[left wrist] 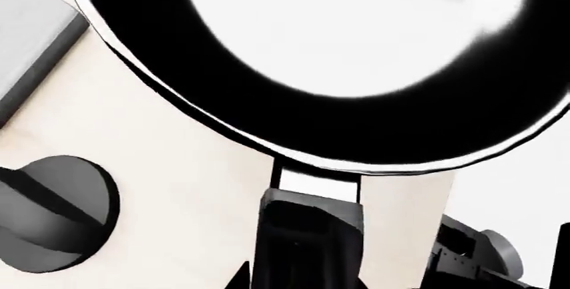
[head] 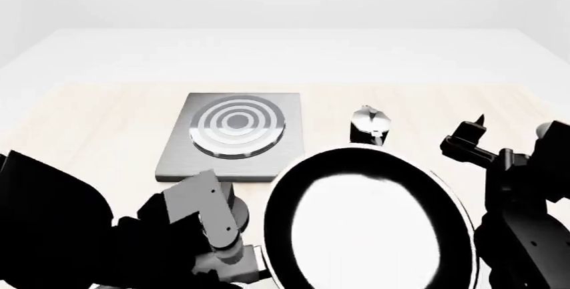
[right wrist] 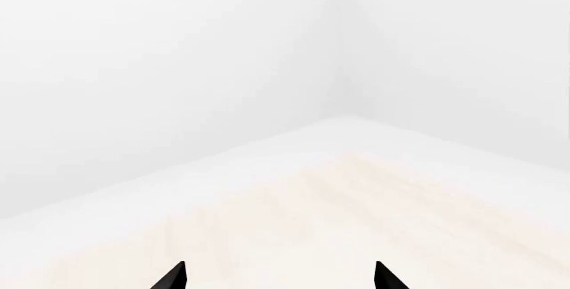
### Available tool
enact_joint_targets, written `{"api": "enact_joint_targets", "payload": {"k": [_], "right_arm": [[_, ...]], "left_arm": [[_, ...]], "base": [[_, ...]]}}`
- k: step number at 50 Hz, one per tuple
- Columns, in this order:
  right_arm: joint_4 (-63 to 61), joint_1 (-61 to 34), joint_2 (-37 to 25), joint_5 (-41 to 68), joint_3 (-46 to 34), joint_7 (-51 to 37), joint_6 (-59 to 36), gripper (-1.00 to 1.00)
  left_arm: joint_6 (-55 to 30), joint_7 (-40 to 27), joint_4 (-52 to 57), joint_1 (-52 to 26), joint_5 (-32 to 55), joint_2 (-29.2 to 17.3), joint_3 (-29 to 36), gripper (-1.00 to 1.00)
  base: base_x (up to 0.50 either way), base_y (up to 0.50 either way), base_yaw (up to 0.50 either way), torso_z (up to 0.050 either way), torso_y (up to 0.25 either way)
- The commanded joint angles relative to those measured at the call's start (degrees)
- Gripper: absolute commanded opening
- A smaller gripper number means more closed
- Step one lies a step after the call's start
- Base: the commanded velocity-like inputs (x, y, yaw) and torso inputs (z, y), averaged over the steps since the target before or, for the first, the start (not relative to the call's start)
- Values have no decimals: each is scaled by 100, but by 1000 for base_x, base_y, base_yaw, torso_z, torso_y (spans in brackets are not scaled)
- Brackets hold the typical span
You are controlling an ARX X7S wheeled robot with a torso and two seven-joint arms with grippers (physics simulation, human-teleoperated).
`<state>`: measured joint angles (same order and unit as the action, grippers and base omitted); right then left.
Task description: Turn on the stove and put the frying pan on it.
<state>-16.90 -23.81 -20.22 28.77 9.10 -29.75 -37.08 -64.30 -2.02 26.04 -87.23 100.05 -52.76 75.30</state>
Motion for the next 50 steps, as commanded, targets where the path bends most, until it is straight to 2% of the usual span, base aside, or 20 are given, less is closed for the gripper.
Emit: {"api": "enact_joint_targets", "payload": {"k": [1,5,14,18,24,25,26,27,28,35,44,48,50], "right_arm": [[34,49,5,55,-16,0,24,100],[45,52,0,72,5,-3,30,100],[54,49,-10,102,18,-9,26,100],[57,50,-14,110,20,-8,33,100],[58,49,-20,116,16,-18,35,100],[45,31,-24,124,9,-26,12,100],[44,30,-25,125,8,-27,12,100],[58,41,-24,117,8,-19,37,100],[46,19,-31,137,16,-29,4,100],[95,23,-23,127,-3,-8,57,100],[84,37,-26,146,-9,-9,69,100],[136,15,-14,126,-49,-1,94,100],[139,13,-13,128,-61,4,96,100]], "left_arm": [[338,-1422,-1271,-733,1018,164,-499,-100],[526,-1745,-1559,-785,1118,152,-543,-100],[1003,-2010,-1968,-981,1206,318,-825,-100],[1128,-1737,-2053,-1080,1009,502,-951,-100],[1178,-1783,-2093,-1092,1034,531,-981,-100],[1357,-1797,-2546,-1285,845,976,-1026,-100],[1355,-1790,-2560,-1289,838,985,-1025,-100],[1256,-2170,-2889,-1380,1002,1145,-906,-100],[1438,-1822,-2940,-1335,759,1241,-977,-100],[2121,-1774,-3521,-1066,722,1544,-1209,-100],[2527,-1494,-4234,-599,152,1946,-948,-100],[2818,-1762,-4662,-422,148,2102,-995,-100],[2850,-1669,-4927,-370,132,2242,-964,-100]], "base": [[0,0,0,0,0],[0,0,0,0,0],[0,0,0,0,2],[0,0,0,0,3],[0,0,0,0,0],[0,0,0,0,10],[0,0,0,0,0],[0,0,0,0,0],[0,0,0,0,0],[0,0,0,0,1],[0,0,0,0,1],[0,0,0,0,3],[0,0,0,0,0]]}}
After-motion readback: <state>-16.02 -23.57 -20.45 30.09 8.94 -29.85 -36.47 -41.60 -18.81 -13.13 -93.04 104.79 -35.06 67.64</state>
